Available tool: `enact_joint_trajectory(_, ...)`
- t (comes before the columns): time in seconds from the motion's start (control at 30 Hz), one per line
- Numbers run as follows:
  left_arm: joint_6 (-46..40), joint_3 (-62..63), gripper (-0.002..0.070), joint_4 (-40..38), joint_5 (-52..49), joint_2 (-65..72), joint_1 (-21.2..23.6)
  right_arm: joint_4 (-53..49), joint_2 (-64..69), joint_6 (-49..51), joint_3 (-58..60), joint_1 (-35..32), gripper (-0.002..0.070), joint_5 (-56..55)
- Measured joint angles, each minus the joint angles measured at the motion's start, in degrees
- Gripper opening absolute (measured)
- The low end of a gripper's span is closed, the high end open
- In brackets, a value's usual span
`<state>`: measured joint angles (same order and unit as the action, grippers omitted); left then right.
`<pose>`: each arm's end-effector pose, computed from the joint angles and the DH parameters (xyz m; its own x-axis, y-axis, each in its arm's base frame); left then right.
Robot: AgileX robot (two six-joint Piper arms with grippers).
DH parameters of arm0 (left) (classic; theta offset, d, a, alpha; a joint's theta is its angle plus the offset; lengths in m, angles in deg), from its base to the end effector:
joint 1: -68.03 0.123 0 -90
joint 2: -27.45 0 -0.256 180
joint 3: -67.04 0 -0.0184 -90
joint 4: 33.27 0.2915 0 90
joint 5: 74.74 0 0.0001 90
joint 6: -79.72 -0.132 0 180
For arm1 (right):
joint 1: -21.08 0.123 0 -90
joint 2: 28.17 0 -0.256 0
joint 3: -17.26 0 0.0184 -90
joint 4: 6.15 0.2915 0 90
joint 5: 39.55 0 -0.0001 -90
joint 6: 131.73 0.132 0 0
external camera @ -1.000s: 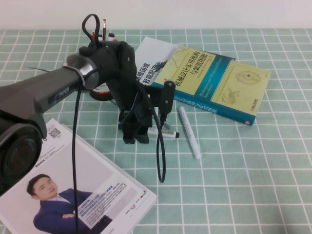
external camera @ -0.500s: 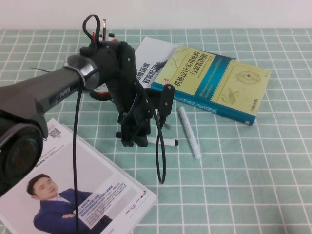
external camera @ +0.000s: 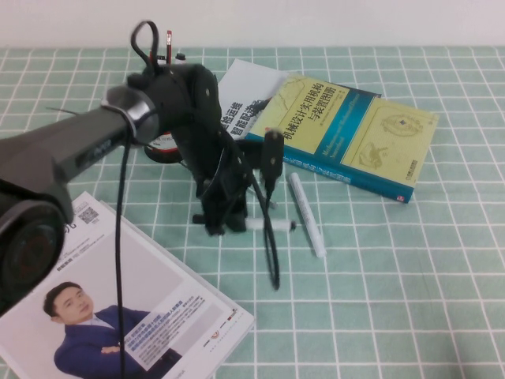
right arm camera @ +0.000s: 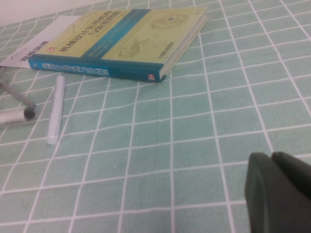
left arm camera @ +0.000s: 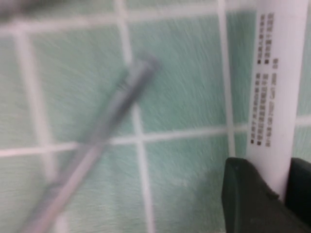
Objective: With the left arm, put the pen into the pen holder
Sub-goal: Pick up the pen on the table, then place the pen onto the pen holder
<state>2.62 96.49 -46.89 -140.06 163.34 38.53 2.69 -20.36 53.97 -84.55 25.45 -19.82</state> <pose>0.4111 -0.2651 0.1089 0.2075 0.9458 -0.2496 0.9779 -0.1939 0.0783 0.1619 0.0193 0.1611 -0.2893 0.2207 -0.9315 -0.0575 0.9673 0.2470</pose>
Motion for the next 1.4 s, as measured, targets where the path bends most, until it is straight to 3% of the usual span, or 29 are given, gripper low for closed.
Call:
enact_joint_trajectory(0.2,9.0,0.0,0.0114,-4.6,5.5,-7.8,0.1,0.0,0.0,0.0,0.0,0.0,-0.0020,0.0)
enact_joint_trajectory(0.37,15.5,-0.9,0.0114,-15.7,11.6,-13.3,2.9,0.0,0.0,0.0,0.0,0.0,-0.0020,0.0)
enact_joint_trajectory(0.53,16.7,-5.9,0.0114,-26.7,22.7,-17.9,6.5,0.0,0.0,0.0,0.0,0.0,-0.0020,0.0)
enact_joint_trajectory(0.9,16.4,-28.7,0.0114,-39.3,50.2,-31.9,6.9,-0.4,0.0,0.0,0.0,0.0,-0.0020,0.0)
enact_joint_trajectory(1.1,14.5,-37.5,0.0114,-41.2,53.7,-33.8,6.9,-0.4,0.0,0.0,0.0,0.0,-0.0020,0.0)
enact_joint_trajectory(1.4,9.2,-41.2,0.0114,-42.9,52.9,-35.2,6.9,-0.4,0.0,0.0,0.0,0.0,-0.0020,0.0)
